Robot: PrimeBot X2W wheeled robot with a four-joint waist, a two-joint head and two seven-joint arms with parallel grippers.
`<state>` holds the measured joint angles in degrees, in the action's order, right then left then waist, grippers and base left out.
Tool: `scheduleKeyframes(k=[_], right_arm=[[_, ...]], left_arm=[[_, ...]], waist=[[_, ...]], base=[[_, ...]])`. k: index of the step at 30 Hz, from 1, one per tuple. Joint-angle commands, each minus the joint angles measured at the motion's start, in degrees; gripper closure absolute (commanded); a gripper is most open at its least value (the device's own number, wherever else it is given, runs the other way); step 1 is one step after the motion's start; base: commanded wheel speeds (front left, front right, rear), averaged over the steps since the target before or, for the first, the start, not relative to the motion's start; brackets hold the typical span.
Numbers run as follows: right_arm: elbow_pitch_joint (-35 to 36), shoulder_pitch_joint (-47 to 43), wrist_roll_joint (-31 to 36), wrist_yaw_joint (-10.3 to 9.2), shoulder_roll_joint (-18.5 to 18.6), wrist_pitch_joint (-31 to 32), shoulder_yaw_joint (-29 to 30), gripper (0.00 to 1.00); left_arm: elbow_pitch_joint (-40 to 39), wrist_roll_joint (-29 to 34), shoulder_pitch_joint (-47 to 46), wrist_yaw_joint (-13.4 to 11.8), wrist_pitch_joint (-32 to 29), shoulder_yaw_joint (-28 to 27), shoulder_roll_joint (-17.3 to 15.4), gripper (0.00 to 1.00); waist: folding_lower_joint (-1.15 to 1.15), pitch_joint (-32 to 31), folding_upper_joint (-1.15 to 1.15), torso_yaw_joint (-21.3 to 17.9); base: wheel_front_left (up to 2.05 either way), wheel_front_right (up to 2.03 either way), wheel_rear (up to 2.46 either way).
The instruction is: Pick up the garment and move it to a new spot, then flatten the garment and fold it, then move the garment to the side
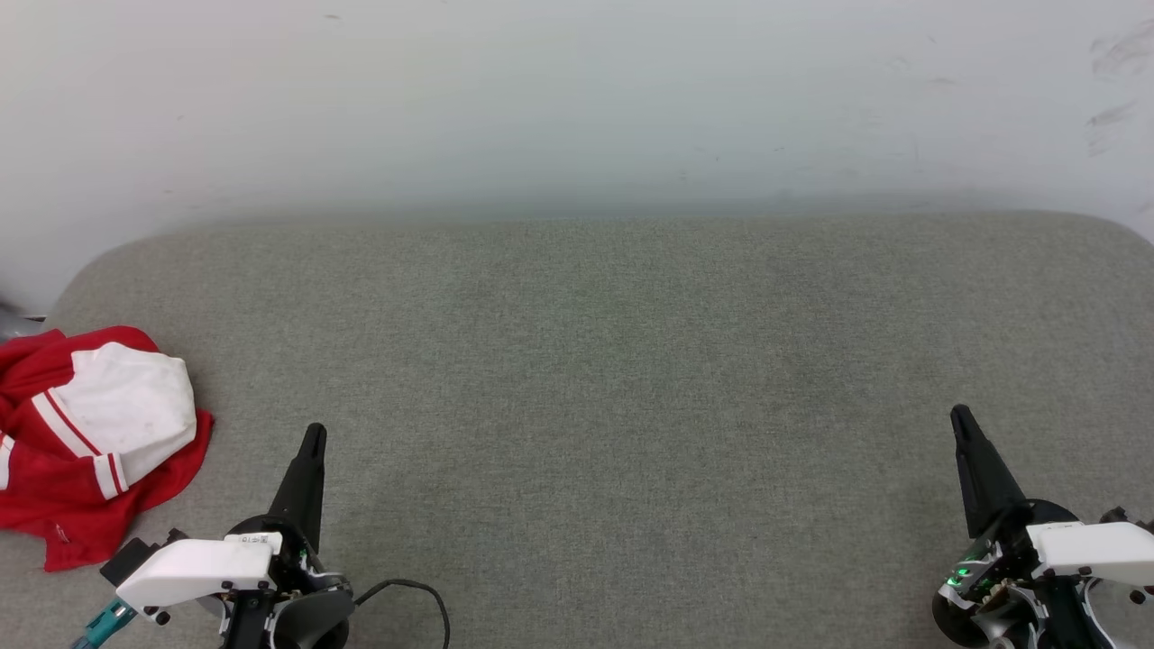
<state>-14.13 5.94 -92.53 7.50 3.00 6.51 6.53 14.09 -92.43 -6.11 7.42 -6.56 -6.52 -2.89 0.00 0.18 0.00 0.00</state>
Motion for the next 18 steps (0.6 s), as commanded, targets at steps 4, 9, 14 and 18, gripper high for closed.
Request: scheduleKeyframes(k=[4, 9, 14, 18], right_arm=[[-0.06, 0.69, 0.26, -0.02, -0.2, -0.05, -0.03, 1.0], [-0.54, -0.7, 0.04, -0.01, -0.02, -0.25, -0.23, 0.0], [1.1, -1.26, 0.27, -0.01, -0.03, -1.68, -1.4, 0.0], [2.43, -1.62, 0.54, -0.01, -0.03, -2.76, -2.36, 0.0]], left_arm=[[-0.04, 0.02, -0.35, 0.24, -0.11, -0.11, 0.08, 1.0], [0.58, 0.04, 0.53, -0.05, 0.14, 0.33, 0.06, 0.0], [-0.83, 0.3, 0.57, -0.04, 1.11, 1.48, 0.06, 0.0], [-1.82, 0.61, 0.55, -0.03, 1.98, 2.4, 0.04, 0.0]], waist=[[0.0, 0.0, 0.0, 0.0], [0.0, 0.0, 0.0, 0.0], [0.0, 0.05, 0.0, 0.01], [0.0, 0.11, 0.0, 0.08]], base=[[0.0, 0.0, 0.0], [0.0, 0.0, 0.0], [0.0, 0.0, 0.0], [0.0, 0.0, 0.0]])
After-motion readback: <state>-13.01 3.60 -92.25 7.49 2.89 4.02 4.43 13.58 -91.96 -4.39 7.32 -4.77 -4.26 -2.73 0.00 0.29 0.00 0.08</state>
